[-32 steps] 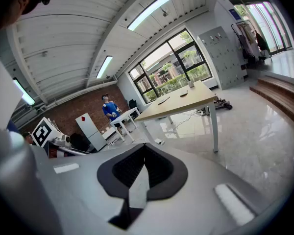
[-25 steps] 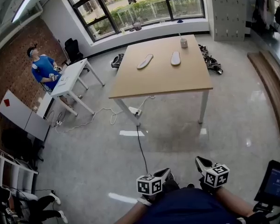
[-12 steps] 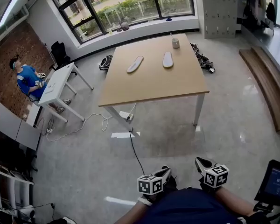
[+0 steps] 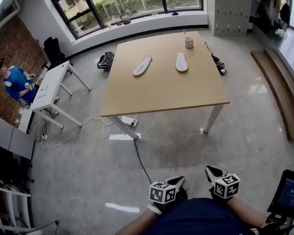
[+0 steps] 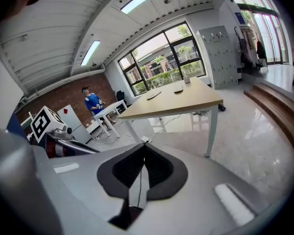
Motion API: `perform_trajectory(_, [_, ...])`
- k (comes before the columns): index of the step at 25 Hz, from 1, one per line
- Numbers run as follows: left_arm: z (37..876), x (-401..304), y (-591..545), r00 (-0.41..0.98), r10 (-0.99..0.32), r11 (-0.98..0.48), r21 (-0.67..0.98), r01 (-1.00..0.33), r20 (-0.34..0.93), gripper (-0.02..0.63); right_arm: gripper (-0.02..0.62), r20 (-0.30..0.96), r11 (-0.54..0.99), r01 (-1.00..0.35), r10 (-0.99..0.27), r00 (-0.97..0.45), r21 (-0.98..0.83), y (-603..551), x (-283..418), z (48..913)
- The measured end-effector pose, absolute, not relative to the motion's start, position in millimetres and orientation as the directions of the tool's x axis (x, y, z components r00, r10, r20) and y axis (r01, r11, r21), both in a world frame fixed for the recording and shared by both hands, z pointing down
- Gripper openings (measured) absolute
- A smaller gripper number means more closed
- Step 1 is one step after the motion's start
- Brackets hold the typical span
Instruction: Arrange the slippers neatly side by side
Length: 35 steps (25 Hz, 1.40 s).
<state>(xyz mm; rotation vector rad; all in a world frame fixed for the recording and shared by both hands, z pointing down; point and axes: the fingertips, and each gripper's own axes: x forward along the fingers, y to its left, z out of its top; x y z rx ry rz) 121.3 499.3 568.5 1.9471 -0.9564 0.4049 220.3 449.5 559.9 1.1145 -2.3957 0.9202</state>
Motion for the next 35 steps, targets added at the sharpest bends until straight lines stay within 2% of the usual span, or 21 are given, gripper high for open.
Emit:
perform_trajectory(6, [569, 90, 478, 0.677, -0.463, -0.292, 0.623, -0.726, 0.572, 0.005, 0.011, 0.575, 0.544, -0.755, -0.506, -0.643, -0.366, 424, 176, 556])
perform_trajectory(13, [576, 46, 456, 0.642, -0.503, -0.21, 0.639, -0.74, 0.578, 0.005, 0.011, 0.594, 0.607, -0.723, -0.461, -0.659, -0.331, 399, 132, 552])
perform_trajectory(23, [583, 36, 425, 0.634, -0.465, -0.199, 0.625, -0.755, 0.618, 0.005, 0.011, 0.589, 0.584, -0.717, -0.444, -0.675, -0.381, 355, 114, 563])
perform_trajectory(35, [583, 36, 322, 0.598, -0.482, -0.194, 0.587, -0.786, 0.64, 0.005, 0.011, 0.557, 0.599, -0.692, -0.44, -0.705, -0.403, 249, 114, 565])
